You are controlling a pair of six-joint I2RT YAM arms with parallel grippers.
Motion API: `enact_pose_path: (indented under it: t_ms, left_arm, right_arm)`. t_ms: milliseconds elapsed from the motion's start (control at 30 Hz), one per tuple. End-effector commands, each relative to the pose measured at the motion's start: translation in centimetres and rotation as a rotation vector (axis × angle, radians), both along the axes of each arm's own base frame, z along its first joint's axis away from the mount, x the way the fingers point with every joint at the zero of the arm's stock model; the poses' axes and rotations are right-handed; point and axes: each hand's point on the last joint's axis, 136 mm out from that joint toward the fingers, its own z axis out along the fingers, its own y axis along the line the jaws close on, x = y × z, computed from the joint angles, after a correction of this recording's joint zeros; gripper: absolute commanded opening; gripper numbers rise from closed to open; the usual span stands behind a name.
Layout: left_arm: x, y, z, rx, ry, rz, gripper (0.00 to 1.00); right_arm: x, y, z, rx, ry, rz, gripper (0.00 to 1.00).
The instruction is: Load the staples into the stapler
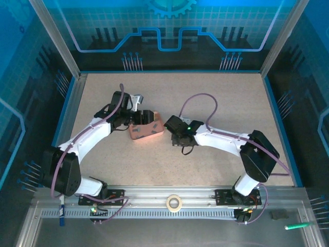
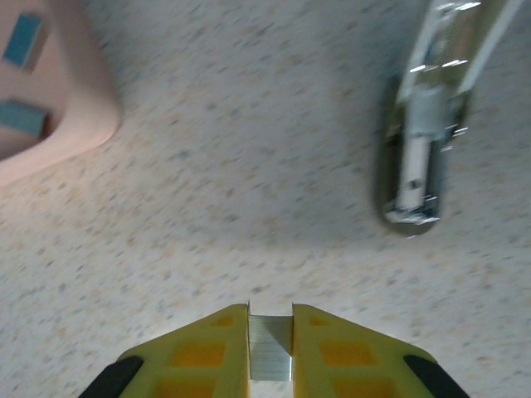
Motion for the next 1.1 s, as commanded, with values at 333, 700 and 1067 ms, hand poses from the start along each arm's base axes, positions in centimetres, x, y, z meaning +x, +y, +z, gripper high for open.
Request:
enact_pose_path:
  t_ms: [333,700,1067]
  left_arm:
    - [1.1,-3.4,0.2,-0.103,-0.146,-0.16,0.79]
    - [1.2,-2.5,0.3,-0.044,-0.167,-0.129,0.79]
    - [1.3,-2.0,0.0,-0.011,-0.161,-0.117,0.8]
  right_arm:
    - [2.8,-4.7,-0.4,0.007,-0.085,-0.05,0.19]
    - [3.9,-4.6,-1.5,-0.001,-0.088,-0.026,0.19]
    - [4.3,-5.1,-2.8,-0.045,-0.068,-0.029,0.18]
